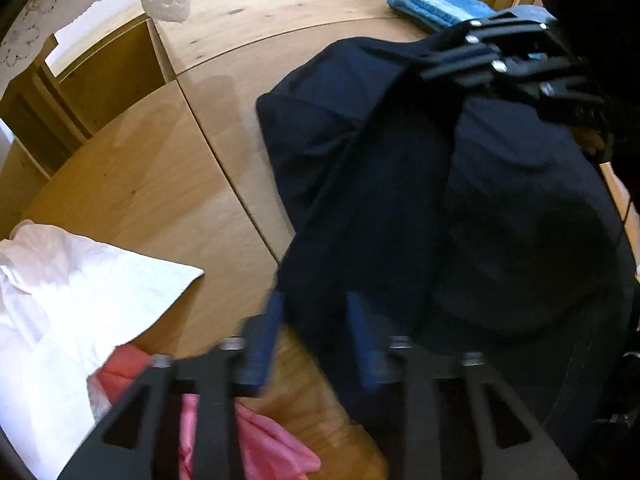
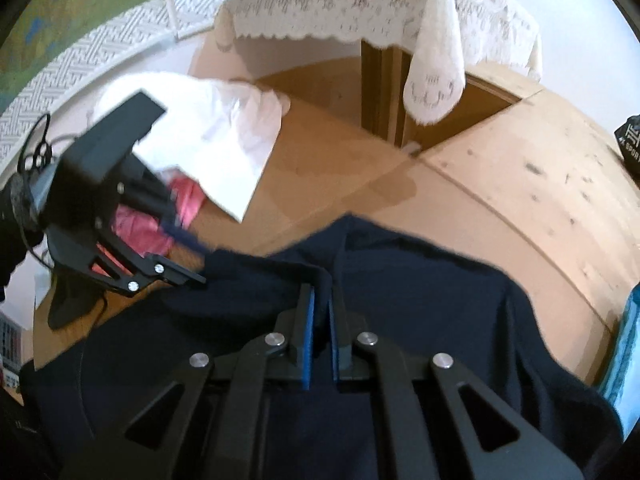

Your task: Fold clothes

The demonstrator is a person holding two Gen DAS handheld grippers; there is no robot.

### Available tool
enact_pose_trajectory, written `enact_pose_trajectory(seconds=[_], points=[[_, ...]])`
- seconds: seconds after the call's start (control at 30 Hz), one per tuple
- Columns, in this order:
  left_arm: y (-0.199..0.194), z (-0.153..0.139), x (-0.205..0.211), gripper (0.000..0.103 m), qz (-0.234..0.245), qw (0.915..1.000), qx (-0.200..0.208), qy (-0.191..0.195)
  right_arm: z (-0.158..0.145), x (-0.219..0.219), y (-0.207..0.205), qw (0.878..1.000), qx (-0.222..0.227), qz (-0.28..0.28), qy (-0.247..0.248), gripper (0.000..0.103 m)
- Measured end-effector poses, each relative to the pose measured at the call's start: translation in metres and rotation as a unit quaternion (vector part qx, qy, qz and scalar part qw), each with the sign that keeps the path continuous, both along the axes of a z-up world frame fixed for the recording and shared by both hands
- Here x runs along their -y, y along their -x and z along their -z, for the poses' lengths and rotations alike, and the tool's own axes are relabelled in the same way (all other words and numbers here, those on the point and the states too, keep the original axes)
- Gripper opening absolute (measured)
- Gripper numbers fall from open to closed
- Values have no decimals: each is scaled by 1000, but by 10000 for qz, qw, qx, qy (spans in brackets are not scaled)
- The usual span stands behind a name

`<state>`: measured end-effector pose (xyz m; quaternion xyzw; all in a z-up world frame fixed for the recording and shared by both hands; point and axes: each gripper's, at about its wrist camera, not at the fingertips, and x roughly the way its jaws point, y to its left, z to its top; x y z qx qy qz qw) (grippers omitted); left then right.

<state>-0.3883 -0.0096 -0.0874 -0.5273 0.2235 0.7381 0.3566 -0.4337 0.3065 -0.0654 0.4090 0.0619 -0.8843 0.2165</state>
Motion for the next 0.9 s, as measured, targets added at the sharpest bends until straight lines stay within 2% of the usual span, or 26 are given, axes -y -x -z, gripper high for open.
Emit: enact_pose_trajectory(seconds=[0.07, 0.27, 0.37, 0.5, 0.6, 0.63, 0.67, 0.73, 0.8, 0.9], points=[[-3, -5, 5, 5, -6, 10000, -69, -56, -11, 5, 4, 9999, -133, -11, 34, 6], [-13, -29, 31, 5, -255, 9984, -489, -155, -43, 32, 28, 9981, -603, -54, 126, 6], [-23, -45, 43, 5, -401, 9953, -878, -93, -55, 48, 45, 9963, -826, -50, 238, 6], [-44, -66, 48, 5, -396, 9929, -1084, -274, -58, 63, 50, 9949, -949, -237, 258, 6], [-52, -66, 39, 10, -33, 9937, -1104, -207, -52, 66, 43, 9946, -955, -392, 123, 6], [-42, -62, 35, 16, -73, 9942, -1054, -177, -49, 66, 41, 9948, -928, -419, 68, 6], [-29, -57, 31, 29, -142, 9950, -976, -156, -48, 64, 39, 9950, -900, -424, 29, 6], [-14, -48, 35, 43, -286, 9958, -859, -145, -47, 56, 33, 9955, -858, -413, -39, 6], [-3, -34, 43, 43, -382, 9970, -663, -79, -42, 45, 25, 9962, -767, -398, -99, 6], [6, -13, 31, 43, -250, 9986, -472, 22, -27, 24, 11, 9978, -540, -317, -203, 6]])
